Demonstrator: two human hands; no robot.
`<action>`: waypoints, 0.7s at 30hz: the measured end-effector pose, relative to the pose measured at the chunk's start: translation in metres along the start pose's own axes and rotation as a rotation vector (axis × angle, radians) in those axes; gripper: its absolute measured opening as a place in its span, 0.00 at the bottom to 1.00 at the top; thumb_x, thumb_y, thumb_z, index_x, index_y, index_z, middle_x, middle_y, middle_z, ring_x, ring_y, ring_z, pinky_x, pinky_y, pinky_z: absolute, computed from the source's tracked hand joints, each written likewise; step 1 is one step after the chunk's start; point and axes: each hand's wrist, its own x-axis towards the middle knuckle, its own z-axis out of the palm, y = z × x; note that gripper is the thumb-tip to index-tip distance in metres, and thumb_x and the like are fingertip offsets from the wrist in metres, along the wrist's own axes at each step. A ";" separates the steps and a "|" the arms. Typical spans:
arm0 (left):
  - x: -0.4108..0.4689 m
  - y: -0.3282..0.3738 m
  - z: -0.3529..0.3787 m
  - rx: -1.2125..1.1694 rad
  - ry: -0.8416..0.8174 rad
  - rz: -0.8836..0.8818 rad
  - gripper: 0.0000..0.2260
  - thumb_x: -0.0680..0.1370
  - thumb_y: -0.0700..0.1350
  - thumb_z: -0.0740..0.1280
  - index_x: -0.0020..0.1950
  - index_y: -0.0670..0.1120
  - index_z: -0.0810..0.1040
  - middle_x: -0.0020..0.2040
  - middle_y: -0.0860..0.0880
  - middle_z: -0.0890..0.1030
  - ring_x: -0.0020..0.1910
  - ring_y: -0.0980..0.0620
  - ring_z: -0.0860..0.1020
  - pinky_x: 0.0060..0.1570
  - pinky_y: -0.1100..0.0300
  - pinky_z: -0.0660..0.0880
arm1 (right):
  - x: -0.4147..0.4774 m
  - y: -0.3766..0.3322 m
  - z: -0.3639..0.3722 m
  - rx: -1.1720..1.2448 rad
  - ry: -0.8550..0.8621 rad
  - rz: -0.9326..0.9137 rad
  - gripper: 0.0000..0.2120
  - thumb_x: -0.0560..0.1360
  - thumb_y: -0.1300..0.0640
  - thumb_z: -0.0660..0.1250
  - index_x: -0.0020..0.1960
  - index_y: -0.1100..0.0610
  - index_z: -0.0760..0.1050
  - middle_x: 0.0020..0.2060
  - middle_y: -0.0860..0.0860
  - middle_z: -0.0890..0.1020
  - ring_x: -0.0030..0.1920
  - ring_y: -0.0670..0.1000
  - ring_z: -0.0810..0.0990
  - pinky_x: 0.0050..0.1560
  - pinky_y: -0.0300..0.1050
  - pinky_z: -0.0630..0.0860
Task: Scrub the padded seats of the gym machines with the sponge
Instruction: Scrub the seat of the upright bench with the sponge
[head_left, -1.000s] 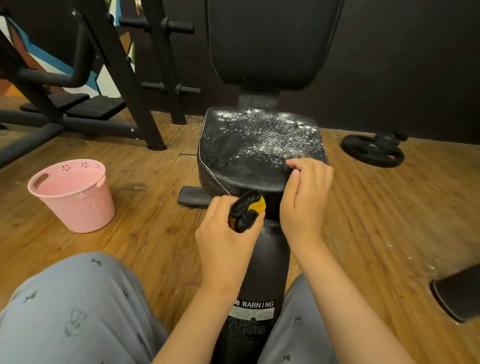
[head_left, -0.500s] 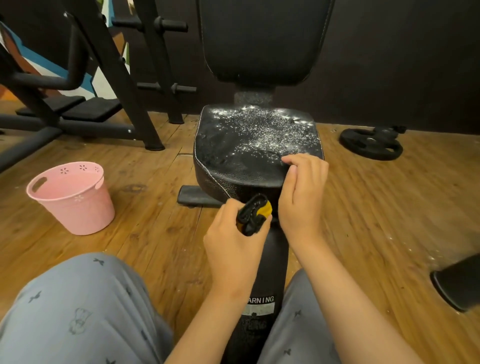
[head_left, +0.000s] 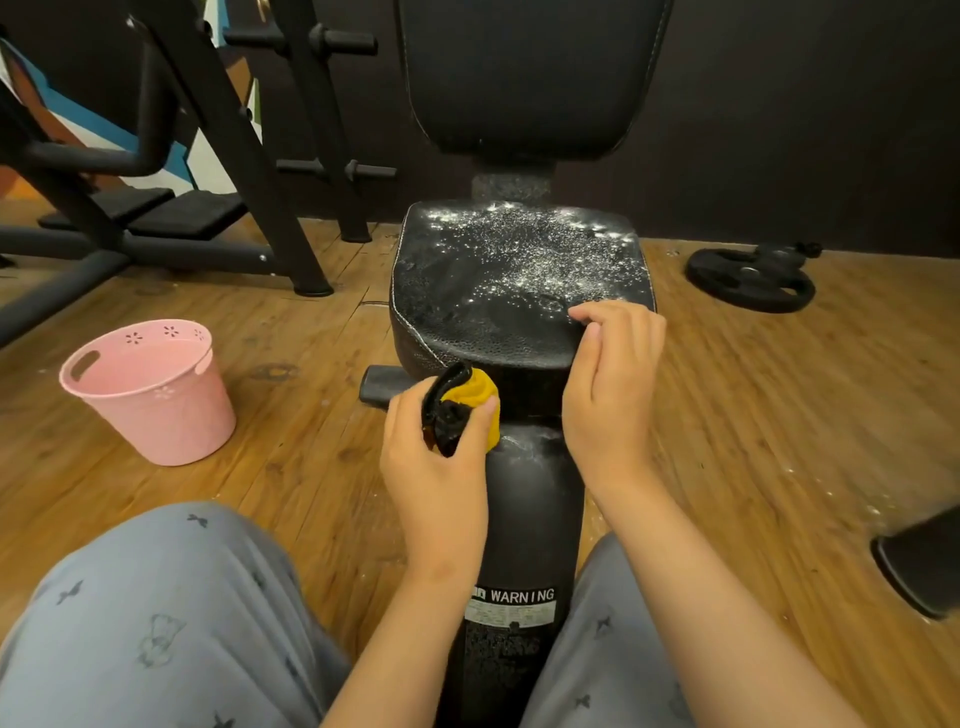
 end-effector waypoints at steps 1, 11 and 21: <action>-0.001 0.002 0.002 0.025 0.008 0.020 0.12 0.73 0.45 0.74 0.56 0.48 0.78 0.51 0.53 0.78 0.52 0.61 0.76 0.51 0.71 0.70 | 0.000 0.001 0.000 0.001 -0.007 0.002 0.12 0.80 0.64 0.53 0.51 0.62 0.76 0.46 0.54 0.77 0.50 0.49 0.69 0.55 0.31 0.60; 0.021 0.016 -0.004 -0.057 0.099 0.007 0.17 0.69 0.42 0.78 0.46 0.57 0.71 0.40 0.63 0.78 0.41 0.62 0.77 0.43 0.64 0.74 | 0.000 -0.002 0.001 0.000 0.004 0.028 0.12 0.80 0.64 0.53 0.50 0.62 0.76 0.45 0.53 0.76 0.50 0.46 0.67 0.54 0.32 0.60; 0.041 0.021 -0.002 -0.054 0.120 0.074 0.12 0.69 0.43 0.77 0.46 0.51 0.75 0.41 0.57 0.77 0.41 0.60 0.75 0.43 0.62 0.73 | 0.000 -0.003 0.000 0.005 -0.015 0.043 0.12 0.79 0.65 0.53 0.51 0.61 0.76 0.46 0.52 0.76 0.51 0.45 0.66 0.55 0.31 0.60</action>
